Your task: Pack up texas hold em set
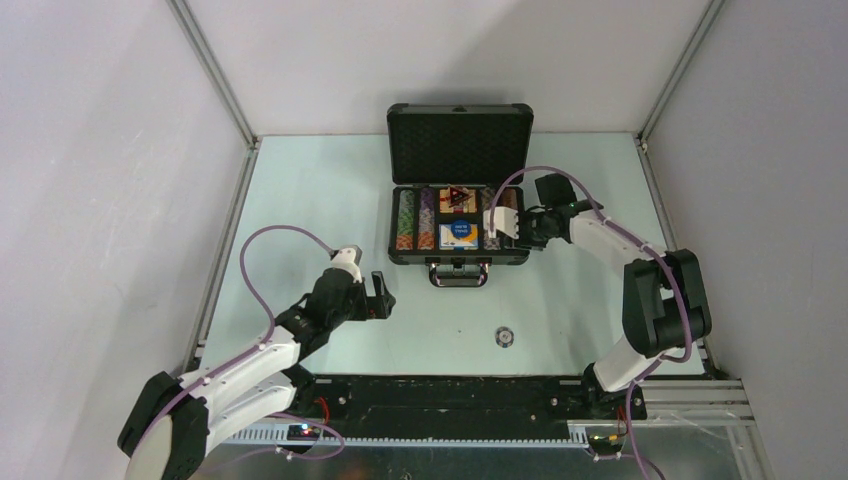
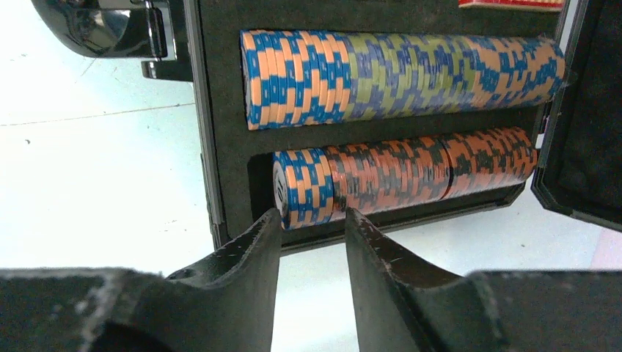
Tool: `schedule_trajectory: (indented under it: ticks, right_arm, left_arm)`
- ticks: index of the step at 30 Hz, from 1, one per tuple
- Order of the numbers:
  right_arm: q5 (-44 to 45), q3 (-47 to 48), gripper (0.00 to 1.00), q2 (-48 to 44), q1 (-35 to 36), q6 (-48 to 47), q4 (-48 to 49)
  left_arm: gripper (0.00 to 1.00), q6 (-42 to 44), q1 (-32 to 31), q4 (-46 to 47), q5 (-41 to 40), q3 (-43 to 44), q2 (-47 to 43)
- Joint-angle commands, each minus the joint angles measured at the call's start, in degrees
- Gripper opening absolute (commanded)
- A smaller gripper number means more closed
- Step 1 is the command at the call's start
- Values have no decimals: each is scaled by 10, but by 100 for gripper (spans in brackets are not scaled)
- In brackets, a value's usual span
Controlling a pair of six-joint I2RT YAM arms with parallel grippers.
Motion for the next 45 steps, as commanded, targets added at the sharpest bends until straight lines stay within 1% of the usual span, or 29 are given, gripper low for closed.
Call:
schedule_trajectory:
  ticks: [1,6,12,14,16,19,21,22,23,24,25,26,27,28,29,30,31,32,33,34,35,36,37,38,40,42,45]
  right_arm:
    - [-3,13,43,-10,-4,0,-13]
    - [-11,13,45,-8,-5,3,-14]
    - [-26,14,45,-28,-8,10,-2]
    - [-32,13,48,-39,-9,15,1]
    - [-45,13,50,-51,-10,30,8]
    - [-70,12,51,-77,-9,74,27]
    - [-83,0,53,-100,-6,128,68]
    - [-86,-9,54,-123,-5,178,116]
    - [-85,-33,58,-134,-1,207,147]
    - [-76,-47,60,-159,3,293,230]
    - [-39,-78,64,-170,13,340,324]
    - [-17,-97,65,-190,19,438,358]
    - [18,-100,65,-199,32,474,386]
    - [44,-103,66,-216,42,540,391]
    - [109,-104,66,-232,63,614,394]
    - [138,-103,66,-241,75,647,386]
    - [181,-102,66,-260,95,704,365]
    - [219,-102,69,-270,111,736,352]
    - [243,-102,71,-288,117,812,318]
    - [271,-101,79,-298,124,850,299]
    - [279,-101,85,-317,125,909,252]
    - [298,-101,97,-326,126,933,228]
    - [307,-101,98,-341,127,971,181]
    - [332,-101,99,-347,127,982,158]
    - [390,-101,99,-364,128,1019,65]
    - [438,-101,99,-379,127,1043,9]
    - [457,-101,99,-398,124,1053,-40]
  left_arm:
    - [98,13,4,24,5,23,3]
    - [98,14,4,23,5,23,4]
    - [98,13,4,24,5,24,4]
    - [98,14,4,24,5,24,4]
    - [98,14,4,24,5,24,4]
    - [98,14,4,23,5,24,5]
    - [98,13,5,23,5,24,4]
    - [99,13,4,24,5,24,4]
    - [99,13,4,23,5,24,4]
    - [98,13,4,23,5,24,4]
    - [98,14,4,23,4,24,4]
    - [98,14,4,23,4,24,4]
    - [98,14,4,24,4,24,4]
    - [98,14,5,24,4,24,3]
    - [98,14,4,23,4,24,3]
    - [98,13,3,24,4,24,2]
    - [98,14,4,23,5,24,2]
    - [98,14,4,24,5,24,1]
    - [98,14,5,23,5,24,1]
    - [98,14,4,23,4,24,1]
    - [98,14,5,23,4,24,2]
    - [98,14,5,23,4,24,2]
    - [98,13,5,23,4,24,1]
    - [98,14,5,23,4,24,2]
    - [98,13,5,23,4,24,3]
    - [98,13,5,23,2,25,6]
    - [98,14,5,23,2,26,8]
